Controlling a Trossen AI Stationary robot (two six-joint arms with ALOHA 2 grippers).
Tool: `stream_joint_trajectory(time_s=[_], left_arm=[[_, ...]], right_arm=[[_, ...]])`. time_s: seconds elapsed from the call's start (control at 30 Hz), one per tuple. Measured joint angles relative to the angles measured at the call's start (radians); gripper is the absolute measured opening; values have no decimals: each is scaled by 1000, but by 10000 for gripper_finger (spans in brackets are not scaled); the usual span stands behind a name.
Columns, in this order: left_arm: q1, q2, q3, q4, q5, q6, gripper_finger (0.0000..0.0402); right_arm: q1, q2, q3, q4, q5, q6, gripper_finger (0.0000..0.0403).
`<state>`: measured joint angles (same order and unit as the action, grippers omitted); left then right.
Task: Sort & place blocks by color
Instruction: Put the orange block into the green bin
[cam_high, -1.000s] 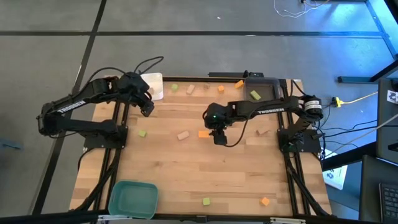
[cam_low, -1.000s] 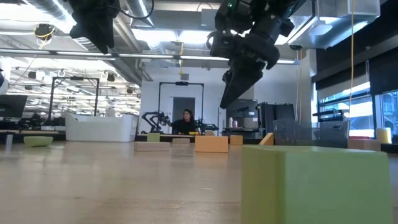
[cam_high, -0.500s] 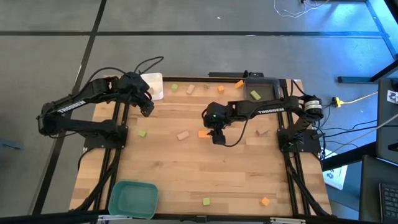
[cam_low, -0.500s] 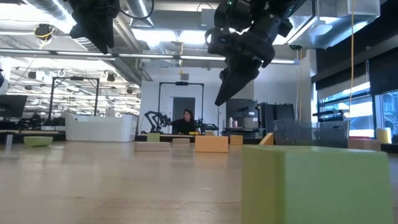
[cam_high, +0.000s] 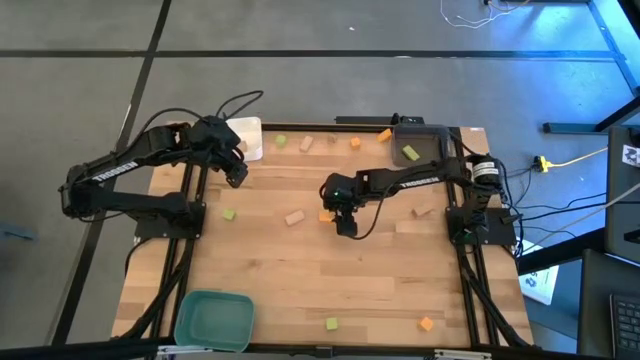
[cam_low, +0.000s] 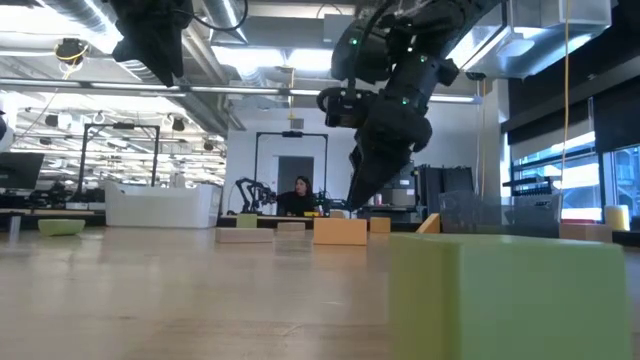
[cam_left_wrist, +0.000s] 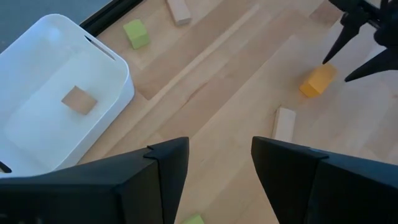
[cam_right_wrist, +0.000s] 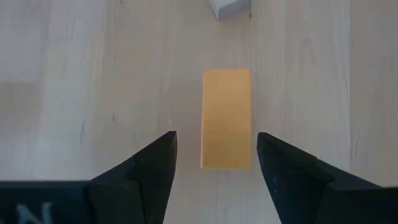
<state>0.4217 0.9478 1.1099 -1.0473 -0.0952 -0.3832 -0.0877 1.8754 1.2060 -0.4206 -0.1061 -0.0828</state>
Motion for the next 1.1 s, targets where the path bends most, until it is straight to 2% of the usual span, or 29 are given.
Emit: stream_joint_trajectory(time_s=[0.4,0.77,0.87,1.03,1.1], left_arm=[[0,0,0,0,0,-1,170],[0,0,0,0,0,0,170],[-3,0,0,0,7,6,170],[-33,0,0,0,8,69,170],[-47,0,0,0,8,100,170]], right_arm=[[-1,17,0,1,8,-35,223],[-1,103,1,30,12,-80,220],[-1,108,1,43,12,-79,198],[-1,108,1,72,12,-76,128],[-2,108,1,78,11,-56,129]])
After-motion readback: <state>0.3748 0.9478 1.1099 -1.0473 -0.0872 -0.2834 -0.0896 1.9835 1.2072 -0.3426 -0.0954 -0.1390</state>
